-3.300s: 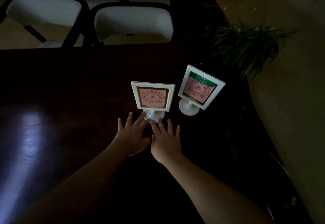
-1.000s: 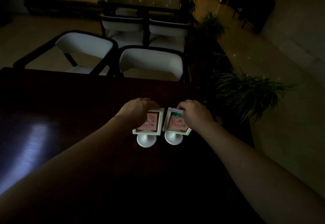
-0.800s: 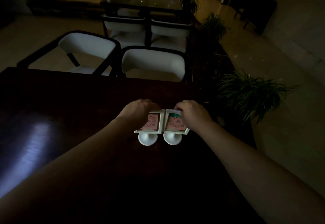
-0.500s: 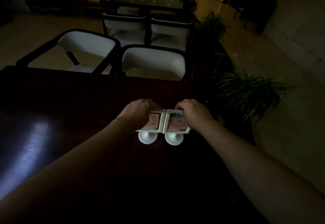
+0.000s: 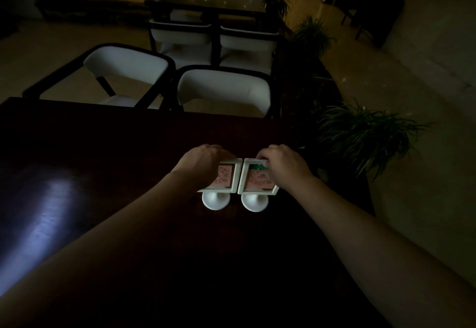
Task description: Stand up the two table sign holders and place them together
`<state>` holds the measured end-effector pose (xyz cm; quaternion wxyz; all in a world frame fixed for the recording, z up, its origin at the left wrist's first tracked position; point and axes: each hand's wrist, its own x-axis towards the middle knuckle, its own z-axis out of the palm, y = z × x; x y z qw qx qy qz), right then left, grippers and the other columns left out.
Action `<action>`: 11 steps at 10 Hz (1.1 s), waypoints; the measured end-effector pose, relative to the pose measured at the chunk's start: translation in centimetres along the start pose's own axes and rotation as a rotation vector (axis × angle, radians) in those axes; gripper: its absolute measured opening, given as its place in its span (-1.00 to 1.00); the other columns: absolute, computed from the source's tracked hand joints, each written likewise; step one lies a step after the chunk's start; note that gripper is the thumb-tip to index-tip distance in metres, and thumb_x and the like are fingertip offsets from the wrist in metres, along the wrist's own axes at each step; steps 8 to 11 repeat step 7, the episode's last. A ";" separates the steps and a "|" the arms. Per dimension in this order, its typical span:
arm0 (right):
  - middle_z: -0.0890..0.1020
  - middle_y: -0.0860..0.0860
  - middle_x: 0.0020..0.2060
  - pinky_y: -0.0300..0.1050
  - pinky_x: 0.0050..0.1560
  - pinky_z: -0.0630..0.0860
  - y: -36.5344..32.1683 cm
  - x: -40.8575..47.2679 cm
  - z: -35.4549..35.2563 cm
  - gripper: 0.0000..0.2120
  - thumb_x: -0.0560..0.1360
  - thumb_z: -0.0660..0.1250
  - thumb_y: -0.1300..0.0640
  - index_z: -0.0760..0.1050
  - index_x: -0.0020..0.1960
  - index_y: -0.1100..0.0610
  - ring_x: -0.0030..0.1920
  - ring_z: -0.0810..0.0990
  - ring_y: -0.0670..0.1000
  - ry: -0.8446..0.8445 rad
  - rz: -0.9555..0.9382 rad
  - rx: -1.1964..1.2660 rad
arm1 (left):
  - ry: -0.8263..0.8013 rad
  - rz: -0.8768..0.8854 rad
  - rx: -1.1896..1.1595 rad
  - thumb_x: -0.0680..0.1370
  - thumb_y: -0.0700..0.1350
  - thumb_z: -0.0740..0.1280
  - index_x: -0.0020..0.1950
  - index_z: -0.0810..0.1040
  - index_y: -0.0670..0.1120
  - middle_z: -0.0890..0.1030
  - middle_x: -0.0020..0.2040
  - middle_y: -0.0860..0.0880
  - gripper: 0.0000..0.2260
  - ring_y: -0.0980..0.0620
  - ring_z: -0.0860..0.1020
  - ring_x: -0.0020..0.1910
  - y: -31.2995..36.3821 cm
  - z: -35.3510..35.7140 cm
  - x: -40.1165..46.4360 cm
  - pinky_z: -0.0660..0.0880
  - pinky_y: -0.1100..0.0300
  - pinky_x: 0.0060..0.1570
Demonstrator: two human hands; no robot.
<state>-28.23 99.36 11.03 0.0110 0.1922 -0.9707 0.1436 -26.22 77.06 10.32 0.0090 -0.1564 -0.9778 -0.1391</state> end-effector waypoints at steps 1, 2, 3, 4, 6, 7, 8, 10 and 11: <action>0.58 0.06 0.01 -0.03 -0.10 0.45 0.1 0.1 0.0 -0.75 0.52 0.32 0.27 0.62 0.13 0.05 0.05 0.50 0.10 0.001 0.008 0.004 | 0.000 -0.001 -0.001 0.51 -0.34 0.29 0.37 0.50 0.13 0.57 0.27 0.04 -0.48 -0.01 0.54 0.19 0.0 0.0 0.1 0.45 0.19 -0.08; 0.58 0.05 0.02 -0.04 -0.11 0.43 0.1 0.1 0.1 -0.74 0.52 0.32 0.26 0.61 0.15 0.05 0.06 0.50 0.09 0.003 0.011 -0.010 | 0.001 -0.003 -0.023 0.51 -0.35 0.28 0.37 0.51 0.14 0.57 0.27 0.04 -0.47 -0.01 0.53 0.20 0.0 0.0 0.1 0.51 0.14 -0.04; 0.58 0.05 0.03 -0.03 -0.10 0.44 0.1 0.1 0.3 -0.74 0.52 0.32 0.26 0.61 0.16 0.04 0.06 0.50 0.09 0.008 0.009 -0.007 | 0.008 -0.006 -0.031 0.51 -0.35 0.29 0.36 0.51 0.14 0.57 0.27 0.05 -0.47 -0.02 0.53 0.21 0.0 0.1 0.1 0.54 0.09 0.00; 0.59 0.05 0.06 -0.03 -0.09 0.44 0.2 -0.1 0.2 -0.72 0.54 0.31 0.24 0.60 0.20 0.03 0.07 0.49 0.09 0.002 -0.002 -0.013 | 0.014 0.002 -0.025 0.51 -0.34 0.29 0.36 0.51 0.13 0.57 0.27 0.04 -0.48 -0.02 0.54 0.19 0.0 0.1 -0.1 0.53 0.11 -0.03; 0.56 0.07 0.26 0.05 0.13 0.47 0.4 -0.9 0.3 -0.53 0.56 0.29 0.23 0.41 0.45 0.04 0.23 0.46 0.11 -0.006 -0.004 0.017 | 0.033 -0.013 0.004 0.54 -0.23 0.35 0.49 0.34 0.08 0.49 0.40 -0.04 -0.45 -0.07 0.46 0.34 0.1 0.0 -0.7 0.48 0.07 0.12; 0.52 0.06 0.32 0.04 0.18 0.45 0.3 -1.3 -0.3 -0.47 0.55 0.31 0.23 0.35 0.49 0.05 0.28 0.44 0.10 0.020 -0.012 0.040 | 0.019 -0.065 0.003 0.56 -0.12 0.38 0.55 0.23 0.08 0.38 0.50 -0.06 -0.40 -0.10 0.34 0.45 0.2 -0.9 -1.4 0.37 -0.02 0.31; 0.52 0.06 0.32 0.04 0.18 0.45 0.3 -1.3 -0.3 -0.47 0.55 0.31 0.23 0.35 0.49 0.05 0.28 0.44 0.10 0.020 -0.012 0.040 | 0.019 -0.065 0.003 0.56 -0.12 0.38 0.55 0.23 0.08 0.38 0.50 -0.06 -0.40 -0.10 0.34 0.45 0.2 -0.9 -1.4 0.37 -0.02 0.31; 0.52 0.06 0.32 0.04 0.18 0.45 0.3 -1.3 -0.3 -0.47 0.55 0.31 0.23 0.35 0.49 0.05 0.28 0.44 0.10 0.020 -0.012 0.040 | 0.019 -0.065 0.003 0.56 -0.12 0.38 0.55 0.23 0.08 0.38 0.50 -0.06 -0.40 -0.10 0.34 0.45 0.2 -0.9 -1.4 0.37 -0.02 0.31; 0.52 0.06 0.32 0.04 0.18 0.45 0.3 -1.3 -0.3 -0.47 0.55 0.31 0.23 0.35 0.49 0.05 0.28 0.44 0.10 0.020 -0.012 0.040 | 0.019 -0.065 0.003 0.56 -0.12 0.38 0.55 0.23 0.08 0.38 0.50 -0.06 -0.40 -0.10 0.34 0.45 0.2 -0.9 -1.4 0.37 -0.02 0.31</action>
